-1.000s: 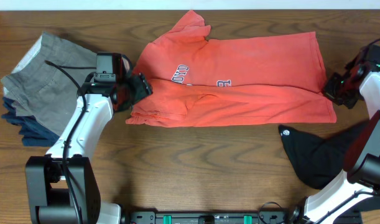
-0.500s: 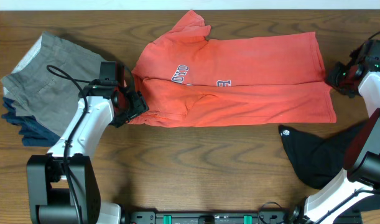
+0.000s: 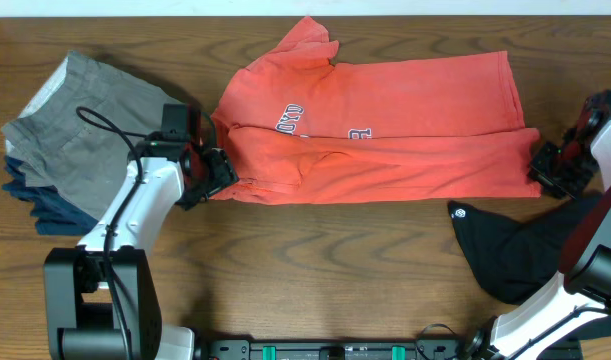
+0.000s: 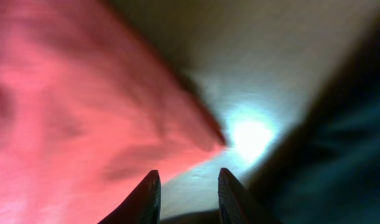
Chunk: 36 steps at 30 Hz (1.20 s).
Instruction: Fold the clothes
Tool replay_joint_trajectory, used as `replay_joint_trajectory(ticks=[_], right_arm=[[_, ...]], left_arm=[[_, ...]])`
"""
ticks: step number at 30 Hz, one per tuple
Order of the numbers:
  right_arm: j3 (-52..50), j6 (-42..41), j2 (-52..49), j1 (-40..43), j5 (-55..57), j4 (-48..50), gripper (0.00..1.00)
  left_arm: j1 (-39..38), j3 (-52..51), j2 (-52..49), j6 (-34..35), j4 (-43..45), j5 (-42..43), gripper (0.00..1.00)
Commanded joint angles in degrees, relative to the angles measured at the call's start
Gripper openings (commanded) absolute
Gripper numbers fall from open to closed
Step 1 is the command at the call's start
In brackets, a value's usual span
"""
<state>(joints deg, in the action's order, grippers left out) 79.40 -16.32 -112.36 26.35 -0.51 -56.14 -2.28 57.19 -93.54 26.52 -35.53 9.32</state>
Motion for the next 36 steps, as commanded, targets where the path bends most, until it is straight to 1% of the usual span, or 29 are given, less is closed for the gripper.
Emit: replay_joint_trajectory(ticks=[1,3,6,9,12,14,15,17,18,19,20,22,25,28,32,36], right_arm=[[-1.0,-1.7,0.2,0.0,6.7,-0.1,0.31],[-1.9,-1.7,0.2,0.1,6.7,0.8,0.31],[-4.4,-1.7,0.2,-0.1,6.5,4.2,0.39],[-8.3,-1.6,0.2,-0.1,4.2,8.9,0.47],[-12.5,-1.6,0.2,-0.1,1.7,13.3,0.46],[-14.8,-2.0,0.2,-0.1,1.6,15.6,0.41],[-15.4,-2.1,0.2,-0.1,1.6,16.3,0.35],[-16.4,-2.1,0.2,-0.1,1.6,17.2,0.15],[-16.5,-2.1,0.2,-0.1,1.6,17.2,0.05],[-16.5,-2.1,0.2,0.0,1.6,17.1,0.01],[-16.5,-2.1,0.2,0.0,1.6,17.1,0.01],[-16.5,-2.1,0.2,0.2,1.6,17.0,0.01],[-16.5,-3.1,0.2,0.5,2.2,16.7,0.01],[-16.5,-4.7,0.2,1.6,4.6,15.7,0.01],[-16.5,-6.8,0.2,4.3,7.5,12.7,0.01],[-16.5,-7.5,0.2,7.1,7.4,11.3,0.01]], left_arm=[[0.3,-2.5,-0.8,-1.0,1.5,-1.6,0.77],[0.3,-3.9,-0.8,-1.0,3.1,-1.6,0.79],[0.3,-5.9,-0.8,-1.0,6.0,-1.6,0.82],[0.3,-7.2,-0.8,-1.0,8.2,-1.6,0.83],[0.3,-7.5,-0.8,-1.0,9.4,-1.5,0.83],[0.3,-7.5,-0.8,-1.0,10.0,-1.5,0.82],[0.3,-7.5,-0.8,-1.0,10.4,-1.5,0.79],[0.3,-7.5,-0.8,-1.0,11.1,-1.5,0.65],[0.3,-7.5,-0.8,-1.0,11.3,-1.5,0.56],[0.3,-7.5,-0.8,-1.0,11.5,-1.6,0.47],[0.3,-7.5,-0.8,-0.9,11.7,-1.7,0.38],[0.3,-7.5,-0.8,-1.0,11.6,-1.7,0.29],[0.3,-7.5,-0.8,-1.0,10.6,-2.2,0.06],[0.3,-7.5,-0.8,-1.0,7.0,-5.7,0.06],[0.6,-7.5,-0.8,-1.0,0.7,-13.4,0.06],[1.7,-7.5,-0.7,-0.9,-3.8,-13.9,0.06]])
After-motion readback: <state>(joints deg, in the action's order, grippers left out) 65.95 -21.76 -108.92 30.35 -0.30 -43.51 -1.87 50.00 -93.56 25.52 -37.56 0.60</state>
